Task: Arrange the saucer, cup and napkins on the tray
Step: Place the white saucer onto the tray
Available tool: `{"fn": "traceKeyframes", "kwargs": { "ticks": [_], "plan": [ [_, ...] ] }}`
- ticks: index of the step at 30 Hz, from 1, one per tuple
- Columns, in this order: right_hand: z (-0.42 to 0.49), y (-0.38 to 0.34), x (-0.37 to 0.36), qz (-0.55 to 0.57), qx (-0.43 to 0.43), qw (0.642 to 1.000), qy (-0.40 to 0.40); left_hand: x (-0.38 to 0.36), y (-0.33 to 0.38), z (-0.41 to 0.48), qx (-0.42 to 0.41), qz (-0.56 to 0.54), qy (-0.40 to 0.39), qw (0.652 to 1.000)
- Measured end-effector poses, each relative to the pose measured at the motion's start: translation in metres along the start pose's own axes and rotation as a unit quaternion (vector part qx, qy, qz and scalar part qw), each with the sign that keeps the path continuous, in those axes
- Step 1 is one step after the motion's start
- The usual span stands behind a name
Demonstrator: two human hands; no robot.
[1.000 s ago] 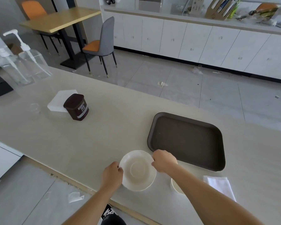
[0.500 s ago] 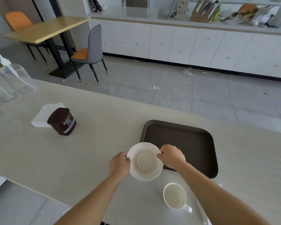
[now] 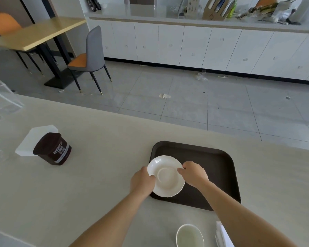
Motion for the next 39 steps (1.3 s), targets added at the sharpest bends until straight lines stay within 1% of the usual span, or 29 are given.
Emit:
{"fn": "traceKeyframes", "kwargs": {
  "ticks": [7, 11, 19, 26, 30, 33, 36, 39],
  "plan": [
    [0.009, 0.01, -0.008, 0.037, -0.008, 0.999, -0.002, -0.01, -0.001, 0.005, 0.005, 0.01, 0.002, 1.0],
    [0.01, 0.008, -0.011, 0.037, 0.003, 0.999, -0.007, -0.01, -0.003, 0.003, 0.003, 0.026, 0.007, 1.0],
    [0.009, 0.007, -0.013, 0.043, 0.01, 0.999, -0.014, -0.004, 0.001, -0.001, -0.006, 0.077, -0.01, 0.997],
    [0.007, 0.006, -0.015, 0.054, 0.016, 0.998, -0.022, -0.002, 0.005, -0.005, 0.001, 0.087, -0.011, 0.996],
    [0.005, 0.006, -0.017, 0.059, 0.017, 0.998, -0.023, 0.001, 0.005, -0.008, 0.023, 0.05, -0.023, 0.998],
    [0.005, 0.007, -0.018, 0.061, 0.025, 0.998, -0.016, 0.004, 0.006, -0.009, 0.027, 0.048, -0.021, 0.998],
    [-0.001, 0.012, -0.013, 0.067, 0.024, 0.997, 0.004, 0.006, 0.008, -0.011, 0.003, 0.055, 0.001, 0.998],
    [-0.021, 0.027, 0.001, 0.094, 0.015, 0.995, 0.043, 0.01, 0.003, -0.019, -0.063, 0.085, 0.07, 0.992]
  ]
}}
Point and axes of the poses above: each hand's wrist, its own z-axis towards the middle knuckle, its own x-axis out of the back of the hand, y = z × x, the point moved 7 cm from there along z, towards the middle knuckle, and after that the axes turned 4 degrees about -z, right-handed, at the moved point
